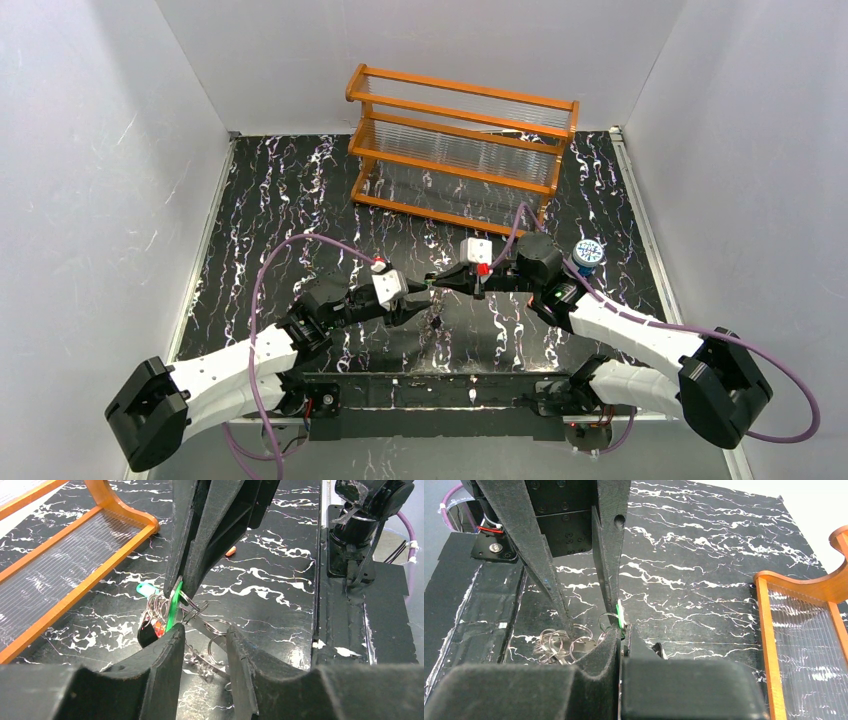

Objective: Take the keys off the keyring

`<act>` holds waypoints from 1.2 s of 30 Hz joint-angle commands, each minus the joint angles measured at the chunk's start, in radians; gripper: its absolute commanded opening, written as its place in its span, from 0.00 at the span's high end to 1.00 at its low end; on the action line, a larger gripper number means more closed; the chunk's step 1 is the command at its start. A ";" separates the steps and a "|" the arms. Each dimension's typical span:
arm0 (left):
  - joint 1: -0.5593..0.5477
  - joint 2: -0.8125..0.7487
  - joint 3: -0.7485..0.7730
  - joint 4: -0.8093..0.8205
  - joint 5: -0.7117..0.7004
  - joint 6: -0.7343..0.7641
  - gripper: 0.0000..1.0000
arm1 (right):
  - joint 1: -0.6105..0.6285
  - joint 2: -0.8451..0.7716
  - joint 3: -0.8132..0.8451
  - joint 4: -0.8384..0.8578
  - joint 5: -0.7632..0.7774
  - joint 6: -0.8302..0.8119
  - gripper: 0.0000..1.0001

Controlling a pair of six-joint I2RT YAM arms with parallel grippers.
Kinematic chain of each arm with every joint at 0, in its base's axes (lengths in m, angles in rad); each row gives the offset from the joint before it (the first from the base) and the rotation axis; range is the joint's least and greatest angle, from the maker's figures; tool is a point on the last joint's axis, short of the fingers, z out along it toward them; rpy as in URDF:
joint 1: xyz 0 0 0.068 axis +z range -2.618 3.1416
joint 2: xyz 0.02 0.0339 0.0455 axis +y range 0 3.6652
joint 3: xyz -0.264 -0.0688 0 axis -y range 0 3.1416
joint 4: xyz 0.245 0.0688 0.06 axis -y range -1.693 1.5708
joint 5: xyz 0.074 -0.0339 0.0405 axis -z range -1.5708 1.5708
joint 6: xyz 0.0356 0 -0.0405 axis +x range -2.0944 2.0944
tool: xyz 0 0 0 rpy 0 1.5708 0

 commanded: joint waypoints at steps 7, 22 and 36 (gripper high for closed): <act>0.002 -0.008 -0.009 0.082 -0.050 0.056 0.61 | 0.004 -0.018 0.018 0.066 -0.075 0.052 0.99; 0.002 0.067 0.037 0.107 -0.032 0.002 0.66 | 0.004 -0.003 0.029 0.065 -0.087 0.062 0.99; 0.002 0.081 0.055 0.162 -0.084 -0.134 0.70 | 0.004 -0.007 0.025 0.058 -0.053 0.053 0.99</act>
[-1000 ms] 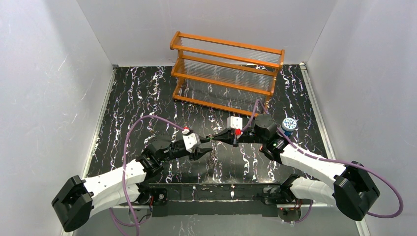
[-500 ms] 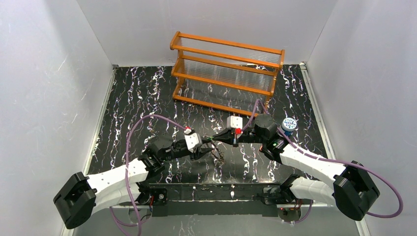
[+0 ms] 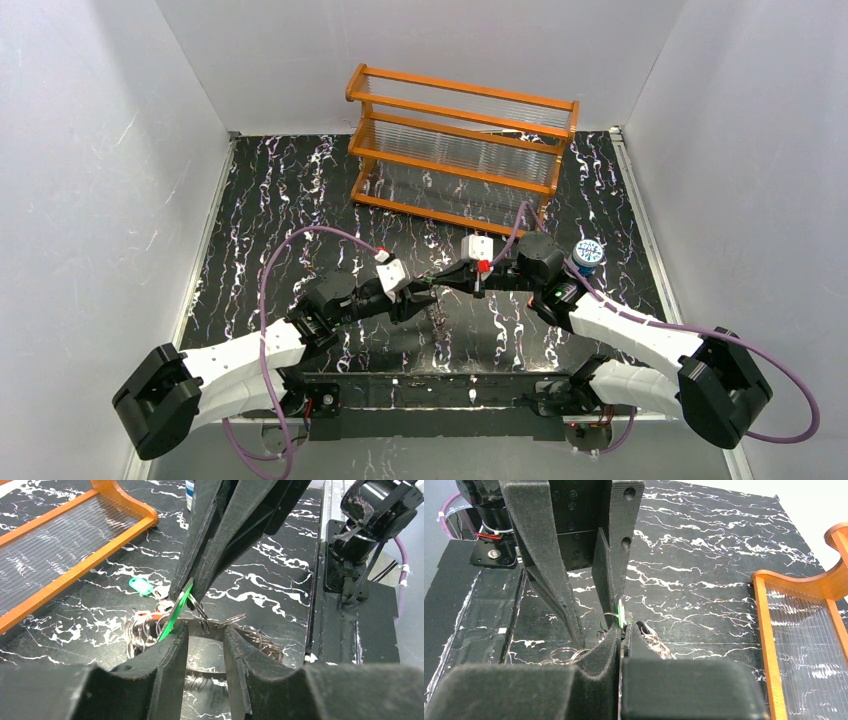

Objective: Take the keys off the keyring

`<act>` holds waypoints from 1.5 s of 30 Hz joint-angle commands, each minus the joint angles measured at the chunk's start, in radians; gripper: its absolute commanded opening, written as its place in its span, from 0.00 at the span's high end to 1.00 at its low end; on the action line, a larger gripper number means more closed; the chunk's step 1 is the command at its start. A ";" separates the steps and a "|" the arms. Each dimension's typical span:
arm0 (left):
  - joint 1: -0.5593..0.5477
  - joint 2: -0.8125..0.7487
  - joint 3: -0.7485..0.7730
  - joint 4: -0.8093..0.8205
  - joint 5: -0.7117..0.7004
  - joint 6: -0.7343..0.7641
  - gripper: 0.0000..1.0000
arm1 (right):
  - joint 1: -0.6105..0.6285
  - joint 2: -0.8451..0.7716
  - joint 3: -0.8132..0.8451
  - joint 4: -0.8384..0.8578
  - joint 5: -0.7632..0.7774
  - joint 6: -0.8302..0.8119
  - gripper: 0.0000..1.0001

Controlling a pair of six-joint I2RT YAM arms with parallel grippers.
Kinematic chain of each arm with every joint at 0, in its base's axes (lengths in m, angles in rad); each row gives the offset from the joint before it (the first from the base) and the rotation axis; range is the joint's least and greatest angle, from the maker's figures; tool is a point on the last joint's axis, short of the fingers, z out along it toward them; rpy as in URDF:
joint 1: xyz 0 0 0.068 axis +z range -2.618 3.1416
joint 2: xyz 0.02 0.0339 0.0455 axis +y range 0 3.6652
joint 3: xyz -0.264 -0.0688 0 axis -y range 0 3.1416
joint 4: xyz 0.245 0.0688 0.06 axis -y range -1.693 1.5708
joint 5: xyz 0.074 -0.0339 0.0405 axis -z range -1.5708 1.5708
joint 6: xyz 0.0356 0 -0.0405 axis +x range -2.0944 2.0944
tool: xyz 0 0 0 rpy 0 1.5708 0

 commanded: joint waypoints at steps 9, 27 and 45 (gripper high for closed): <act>0.004 0.003 0.056 0.108 -0.051 -0.029 0.75 | 0.009 -0.007 0.021 0.036 -0.051 0.022 0.99; 0.004 -0.019 0.008 0.093 -0.059 -0.077 1.00 | 0.009 -0.096 0.018 -0.057 0.089 0.000 0.99; 0.004 -0.013 0.065 0.046 -0.158 -0.172 1.00 | 0.009 -0.212 -0.066 -0.131 0.213 0.017 0.99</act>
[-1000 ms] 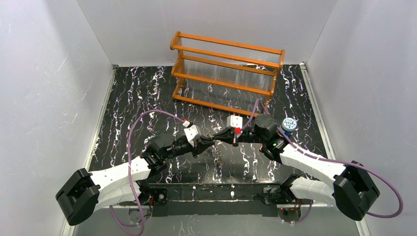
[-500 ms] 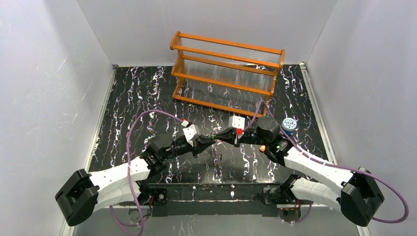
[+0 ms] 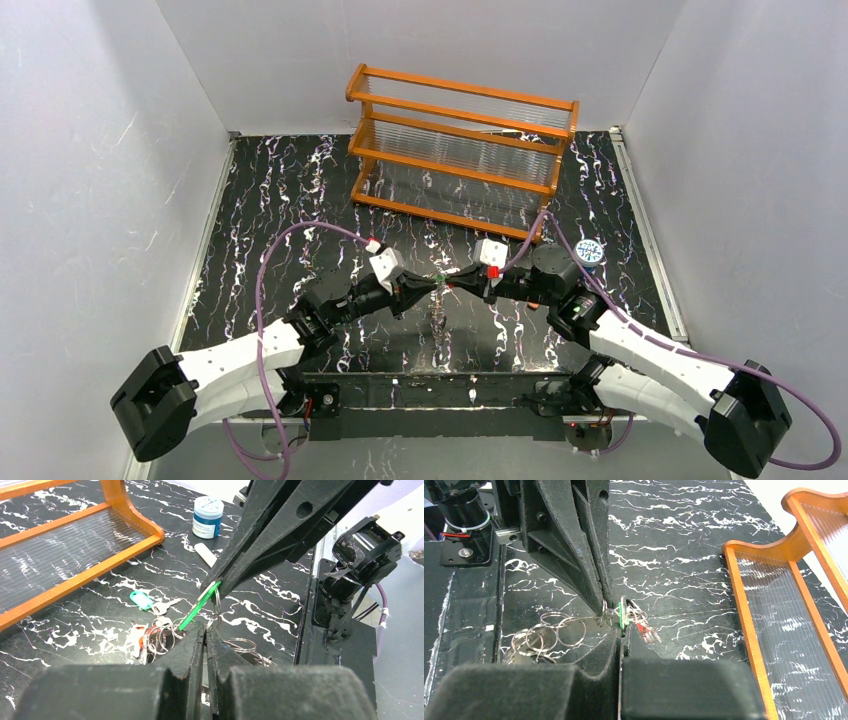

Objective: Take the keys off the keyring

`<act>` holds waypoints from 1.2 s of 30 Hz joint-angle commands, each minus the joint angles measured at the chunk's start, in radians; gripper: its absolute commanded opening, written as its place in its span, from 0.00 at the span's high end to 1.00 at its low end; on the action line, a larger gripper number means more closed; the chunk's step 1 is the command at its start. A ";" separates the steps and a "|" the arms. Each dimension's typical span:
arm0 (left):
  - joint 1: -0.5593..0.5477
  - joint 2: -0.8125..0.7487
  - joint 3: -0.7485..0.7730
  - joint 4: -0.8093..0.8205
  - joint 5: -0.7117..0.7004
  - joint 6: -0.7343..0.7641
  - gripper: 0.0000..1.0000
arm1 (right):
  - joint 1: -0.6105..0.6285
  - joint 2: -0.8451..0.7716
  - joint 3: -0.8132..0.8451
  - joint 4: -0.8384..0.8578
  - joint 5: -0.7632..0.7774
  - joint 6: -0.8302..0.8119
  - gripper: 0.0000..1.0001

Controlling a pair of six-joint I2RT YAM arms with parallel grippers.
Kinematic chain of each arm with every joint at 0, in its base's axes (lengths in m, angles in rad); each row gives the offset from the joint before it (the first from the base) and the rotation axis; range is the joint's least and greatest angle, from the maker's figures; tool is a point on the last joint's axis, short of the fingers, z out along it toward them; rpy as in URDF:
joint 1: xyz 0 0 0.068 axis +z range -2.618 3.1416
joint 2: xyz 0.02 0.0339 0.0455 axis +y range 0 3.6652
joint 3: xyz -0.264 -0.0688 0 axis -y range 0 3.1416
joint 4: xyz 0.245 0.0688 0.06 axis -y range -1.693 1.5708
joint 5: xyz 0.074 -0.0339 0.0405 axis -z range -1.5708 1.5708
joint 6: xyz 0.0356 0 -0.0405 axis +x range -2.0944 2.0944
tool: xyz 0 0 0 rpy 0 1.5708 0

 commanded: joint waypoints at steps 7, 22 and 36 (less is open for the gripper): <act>0.014 0.039 0.067 0.075 -0.141 -0.207 1.00 | -0.001 -0.024 -0.097 0.177 0.042 0.031 0.99; -0.060 0.025 0.011 0.138 -0.556 -0.616 1.00 | 0.130 0.052 -0.215 0.520 0.264 -0.079 0.99; -0.142 0.035 -0.015 0.150 -0.834 -0.865 1.00 | 0.381 0.268 -0.249 0.862 0.610 -0.222 0.99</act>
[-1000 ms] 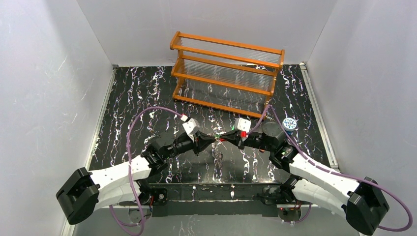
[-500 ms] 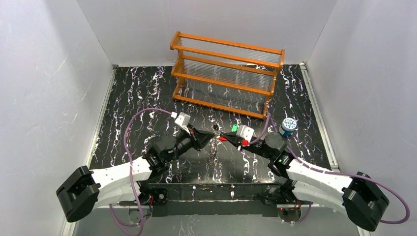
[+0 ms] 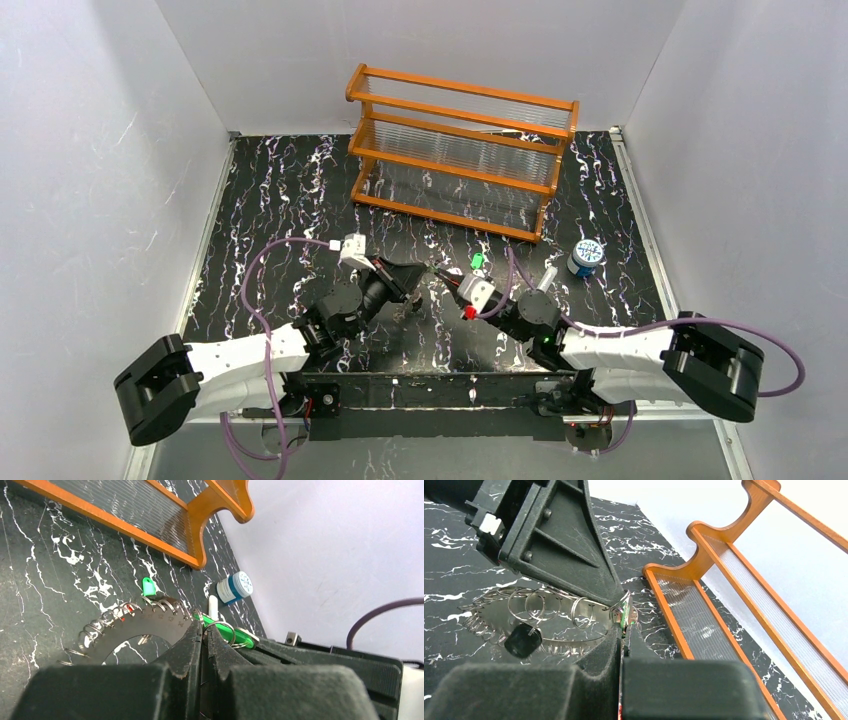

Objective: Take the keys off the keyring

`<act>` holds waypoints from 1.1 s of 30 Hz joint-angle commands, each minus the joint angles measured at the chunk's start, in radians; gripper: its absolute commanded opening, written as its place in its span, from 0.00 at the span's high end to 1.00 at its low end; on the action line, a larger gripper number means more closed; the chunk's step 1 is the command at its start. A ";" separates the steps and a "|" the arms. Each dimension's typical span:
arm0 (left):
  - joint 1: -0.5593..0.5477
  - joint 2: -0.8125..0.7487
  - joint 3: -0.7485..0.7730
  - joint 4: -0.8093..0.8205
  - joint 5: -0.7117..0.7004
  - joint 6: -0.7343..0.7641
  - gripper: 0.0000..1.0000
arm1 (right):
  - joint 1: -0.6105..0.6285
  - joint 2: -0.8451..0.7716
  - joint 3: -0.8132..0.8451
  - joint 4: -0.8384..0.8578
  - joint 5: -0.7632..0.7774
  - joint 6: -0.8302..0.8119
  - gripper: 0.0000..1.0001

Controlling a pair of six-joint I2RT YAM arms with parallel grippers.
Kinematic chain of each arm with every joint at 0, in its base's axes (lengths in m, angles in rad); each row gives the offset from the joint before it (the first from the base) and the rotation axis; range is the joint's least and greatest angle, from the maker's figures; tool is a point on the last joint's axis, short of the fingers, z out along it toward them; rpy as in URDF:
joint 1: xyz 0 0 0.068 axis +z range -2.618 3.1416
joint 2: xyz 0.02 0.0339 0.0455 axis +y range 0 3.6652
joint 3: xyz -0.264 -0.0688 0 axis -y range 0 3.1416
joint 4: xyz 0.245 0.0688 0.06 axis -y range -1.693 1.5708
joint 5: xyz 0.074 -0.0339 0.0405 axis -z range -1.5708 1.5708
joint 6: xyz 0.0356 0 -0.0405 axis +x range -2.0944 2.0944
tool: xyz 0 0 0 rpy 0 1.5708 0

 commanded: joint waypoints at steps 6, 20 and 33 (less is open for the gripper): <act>-0.050 -0.005 0.027 0.103 -0.251 -0.145 1.00 | 0.145 0.171 -0.005 0.286 0.155 -0.134 0.99; -0.051 -0.067 -0.016 0.063 -0.396 -0.036 1.00 | 0.135 0.029 0.055 -0.110 0.221 -0.009 0.99; -0.049 -0.217 -0.096 -0.159 -0.364 0.294 1.00 | -0.293 -0.025 0.260 -0.815 -0.084 0.624 0.99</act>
